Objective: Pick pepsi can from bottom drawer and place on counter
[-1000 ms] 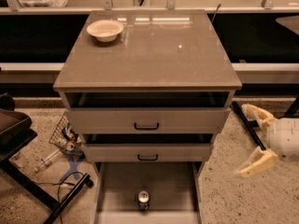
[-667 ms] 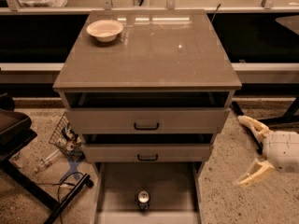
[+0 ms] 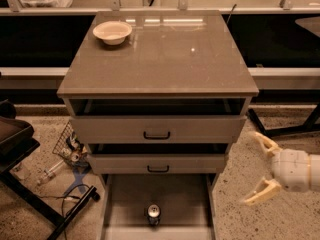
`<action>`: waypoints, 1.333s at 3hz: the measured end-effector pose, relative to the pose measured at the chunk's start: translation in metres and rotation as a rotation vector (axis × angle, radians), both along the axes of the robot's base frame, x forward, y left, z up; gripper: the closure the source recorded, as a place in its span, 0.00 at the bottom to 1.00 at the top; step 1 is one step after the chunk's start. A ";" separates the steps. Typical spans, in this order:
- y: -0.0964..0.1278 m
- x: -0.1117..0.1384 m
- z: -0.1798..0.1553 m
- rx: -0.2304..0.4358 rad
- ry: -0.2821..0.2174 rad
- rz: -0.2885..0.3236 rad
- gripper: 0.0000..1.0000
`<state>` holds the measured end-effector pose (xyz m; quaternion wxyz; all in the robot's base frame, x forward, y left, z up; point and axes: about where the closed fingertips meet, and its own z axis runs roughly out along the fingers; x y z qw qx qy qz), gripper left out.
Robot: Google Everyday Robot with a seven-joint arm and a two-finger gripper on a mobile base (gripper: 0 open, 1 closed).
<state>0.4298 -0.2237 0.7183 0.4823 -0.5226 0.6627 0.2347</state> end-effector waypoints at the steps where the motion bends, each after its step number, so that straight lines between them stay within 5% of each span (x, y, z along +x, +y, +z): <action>1: 0.016 0.002 -0.063 0.036 -0.021 0.010 0.00; 2: 0.029 0.001 -0.133 0.101 -0.039 0.043 0.00; 4: 0.050 -0.006 -0.232 0.177 0.002 0.095 0.00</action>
Offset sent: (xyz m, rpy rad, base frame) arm -0.0011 0.0392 -0.2225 0.1849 -0.0560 0.0767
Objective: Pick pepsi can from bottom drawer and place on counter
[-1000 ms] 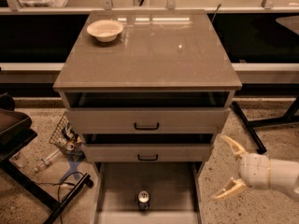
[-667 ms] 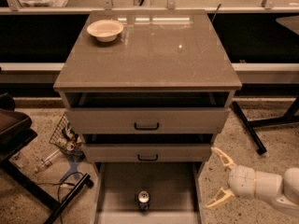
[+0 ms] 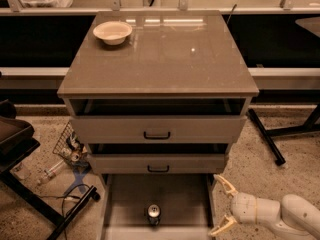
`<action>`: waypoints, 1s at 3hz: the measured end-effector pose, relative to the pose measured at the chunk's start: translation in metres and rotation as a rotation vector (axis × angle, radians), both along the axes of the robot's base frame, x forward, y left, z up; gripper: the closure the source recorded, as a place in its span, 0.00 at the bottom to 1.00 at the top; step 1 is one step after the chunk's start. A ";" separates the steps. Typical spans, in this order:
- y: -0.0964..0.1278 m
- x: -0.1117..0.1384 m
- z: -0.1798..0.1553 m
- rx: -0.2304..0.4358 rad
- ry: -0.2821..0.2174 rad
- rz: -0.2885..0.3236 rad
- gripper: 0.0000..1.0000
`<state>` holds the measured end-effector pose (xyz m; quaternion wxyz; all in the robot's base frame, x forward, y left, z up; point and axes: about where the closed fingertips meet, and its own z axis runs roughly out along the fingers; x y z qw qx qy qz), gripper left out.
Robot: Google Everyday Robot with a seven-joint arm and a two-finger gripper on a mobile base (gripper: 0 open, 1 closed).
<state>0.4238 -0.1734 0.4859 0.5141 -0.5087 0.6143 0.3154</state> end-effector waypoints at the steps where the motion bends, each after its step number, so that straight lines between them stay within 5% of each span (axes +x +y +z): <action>1: 0.000 0.000 0.000 0.000 0.000 0.000 0.00; 3: 0.026 0.002 -0.045 0.082 0.032 0.027 0.00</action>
Offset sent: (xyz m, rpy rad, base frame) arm 0.0007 0.0102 -0.0201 0.0683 0.0320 0.0090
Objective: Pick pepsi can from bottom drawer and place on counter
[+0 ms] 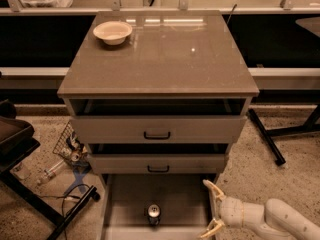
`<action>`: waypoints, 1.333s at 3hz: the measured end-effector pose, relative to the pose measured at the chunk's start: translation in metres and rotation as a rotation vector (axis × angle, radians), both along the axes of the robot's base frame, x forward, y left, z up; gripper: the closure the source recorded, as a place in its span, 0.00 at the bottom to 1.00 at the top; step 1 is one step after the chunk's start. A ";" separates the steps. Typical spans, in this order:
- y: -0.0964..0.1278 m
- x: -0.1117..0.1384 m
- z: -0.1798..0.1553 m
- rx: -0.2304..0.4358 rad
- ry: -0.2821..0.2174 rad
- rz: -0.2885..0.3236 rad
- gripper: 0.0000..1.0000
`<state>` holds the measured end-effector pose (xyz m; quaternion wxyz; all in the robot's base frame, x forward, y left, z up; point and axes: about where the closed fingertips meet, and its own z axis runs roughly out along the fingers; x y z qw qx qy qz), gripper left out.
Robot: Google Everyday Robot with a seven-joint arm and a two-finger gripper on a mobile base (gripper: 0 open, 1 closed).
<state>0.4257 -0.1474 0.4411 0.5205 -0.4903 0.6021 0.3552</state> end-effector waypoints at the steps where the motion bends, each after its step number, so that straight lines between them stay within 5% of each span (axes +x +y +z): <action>1: 0.025 0.000 -0.041 0.056 0.013 0.030 0.00; 2: 0.049 0.000 -0.076 0.099 0.030 0.063 0.00; 4: 0.117 0.008 -0.124 0.050 0.056 0.125 0.00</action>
Offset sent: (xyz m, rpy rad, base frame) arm 0.0002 0.0750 -0.1190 0.1450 0.0496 0.0980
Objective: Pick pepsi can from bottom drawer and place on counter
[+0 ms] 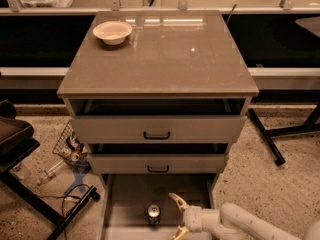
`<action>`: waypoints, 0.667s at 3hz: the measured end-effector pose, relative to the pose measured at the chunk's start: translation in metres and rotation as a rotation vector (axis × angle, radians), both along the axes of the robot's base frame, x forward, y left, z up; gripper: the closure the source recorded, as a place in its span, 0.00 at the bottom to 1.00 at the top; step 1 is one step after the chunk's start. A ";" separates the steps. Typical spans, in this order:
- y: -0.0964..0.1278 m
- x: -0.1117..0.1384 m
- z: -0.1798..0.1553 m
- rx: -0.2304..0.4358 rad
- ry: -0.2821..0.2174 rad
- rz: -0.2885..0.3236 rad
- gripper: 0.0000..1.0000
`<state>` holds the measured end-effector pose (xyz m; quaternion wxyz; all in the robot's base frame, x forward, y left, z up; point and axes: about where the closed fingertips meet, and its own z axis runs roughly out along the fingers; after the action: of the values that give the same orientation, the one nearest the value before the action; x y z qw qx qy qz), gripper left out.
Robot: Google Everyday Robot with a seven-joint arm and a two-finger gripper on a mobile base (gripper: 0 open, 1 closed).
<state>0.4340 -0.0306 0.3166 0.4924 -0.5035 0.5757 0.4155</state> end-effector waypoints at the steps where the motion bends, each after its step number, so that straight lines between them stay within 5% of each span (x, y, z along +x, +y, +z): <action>1: 0.016 0.002 -0.016 -0.033 0.015 0.011 0.00; 2: 0.034 0.018 -0.027 -0.091 0.013 0.008 0.00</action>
Offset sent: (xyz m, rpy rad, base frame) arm 0.0360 0.0485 -0.0367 -0.1553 0.0092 0.0014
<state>0.4519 0.0038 0.2897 0.4635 -0.5250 0.5952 0.3942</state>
